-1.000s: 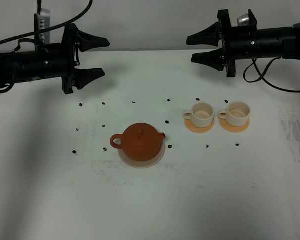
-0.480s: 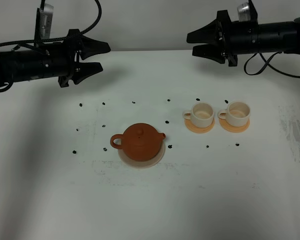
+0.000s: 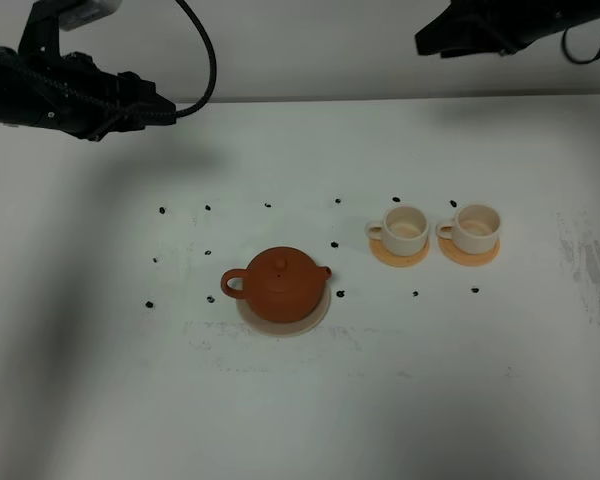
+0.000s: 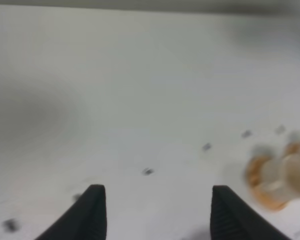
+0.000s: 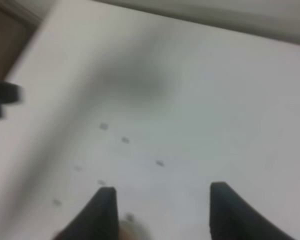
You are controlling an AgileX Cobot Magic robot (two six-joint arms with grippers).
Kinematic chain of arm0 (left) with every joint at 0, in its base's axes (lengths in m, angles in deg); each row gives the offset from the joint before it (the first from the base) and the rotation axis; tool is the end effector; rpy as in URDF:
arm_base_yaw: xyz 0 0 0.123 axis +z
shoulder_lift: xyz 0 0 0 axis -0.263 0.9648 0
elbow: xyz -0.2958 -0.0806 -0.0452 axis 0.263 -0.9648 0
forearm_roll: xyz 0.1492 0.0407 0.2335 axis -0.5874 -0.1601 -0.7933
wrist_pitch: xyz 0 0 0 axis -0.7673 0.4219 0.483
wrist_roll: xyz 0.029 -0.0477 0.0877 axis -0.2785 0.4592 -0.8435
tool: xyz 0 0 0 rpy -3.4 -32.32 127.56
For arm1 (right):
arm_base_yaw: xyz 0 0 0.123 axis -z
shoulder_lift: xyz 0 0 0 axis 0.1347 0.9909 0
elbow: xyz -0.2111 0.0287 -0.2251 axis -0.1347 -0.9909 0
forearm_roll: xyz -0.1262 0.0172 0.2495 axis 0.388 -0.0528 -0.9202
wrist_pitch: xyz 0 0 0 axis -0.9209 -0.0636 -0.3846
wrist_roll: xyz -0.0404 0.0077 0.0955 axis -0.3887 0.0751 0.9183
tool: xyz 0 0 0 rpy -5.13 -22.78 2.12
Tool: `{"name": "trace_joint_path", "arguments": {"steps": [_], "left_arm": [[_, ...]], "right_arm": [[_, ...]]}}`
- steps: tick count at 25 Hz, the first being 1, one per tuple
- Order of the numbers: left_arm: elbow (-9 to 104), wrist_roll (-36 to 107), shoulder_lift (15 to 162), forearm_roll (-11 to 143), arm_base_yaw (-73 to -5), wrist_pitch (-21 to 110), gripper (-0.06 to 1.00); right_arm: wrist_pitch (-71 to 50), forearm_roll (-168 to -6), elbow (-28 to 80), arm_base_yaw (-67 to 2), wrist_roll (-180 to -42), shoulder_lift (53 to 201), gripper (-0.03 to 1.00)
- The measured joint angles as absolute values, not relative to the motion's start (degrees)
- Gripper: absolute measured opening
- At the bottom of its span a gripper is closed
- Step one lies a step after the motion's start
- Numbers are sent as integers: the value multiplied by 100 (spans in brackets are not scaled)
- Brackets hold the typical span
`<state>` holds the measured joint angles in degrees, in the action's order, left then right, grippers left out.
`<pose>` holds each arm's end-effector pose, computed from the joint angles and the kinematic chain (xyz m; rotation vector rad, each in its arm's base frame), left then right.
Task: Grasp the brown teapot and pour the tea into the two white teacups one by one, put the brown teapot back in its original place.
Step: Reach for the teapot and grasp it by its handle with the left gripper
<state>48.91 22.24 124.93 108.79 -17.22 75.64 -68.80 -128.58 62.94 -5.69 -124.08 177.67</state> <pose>0.4652 -0.0657 0.2422 0.2101 2.3089 -0.6325 0.5237 0.0543 0.3042 -0.4692 2.3522 0.8897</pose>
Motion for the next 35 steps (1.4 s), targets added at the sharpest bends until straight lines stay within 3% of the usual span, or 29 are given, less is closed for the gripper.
{"name": "trace_joint_path", "arguments": {"steps": [6,12,27,35], "left_arm": [[4840,3409,11931,8864,-2011,7205,40],[4768,3984,11583,8056,-2024,7259,38],[4676,4058,11248,7887,-2037,7856,29],[3000,4042,9686,7783,-2540,6257,29]], "right_arm": [[-6964,-11318,6296,-569,-11866,16950,41],[-7012,-10984,6090,-569,-11593,15920,41],[-7071,-10020,4804,-569,-11322,12824,41],[-7077,-9718,4011,-569,-11165,11249,41]]}}
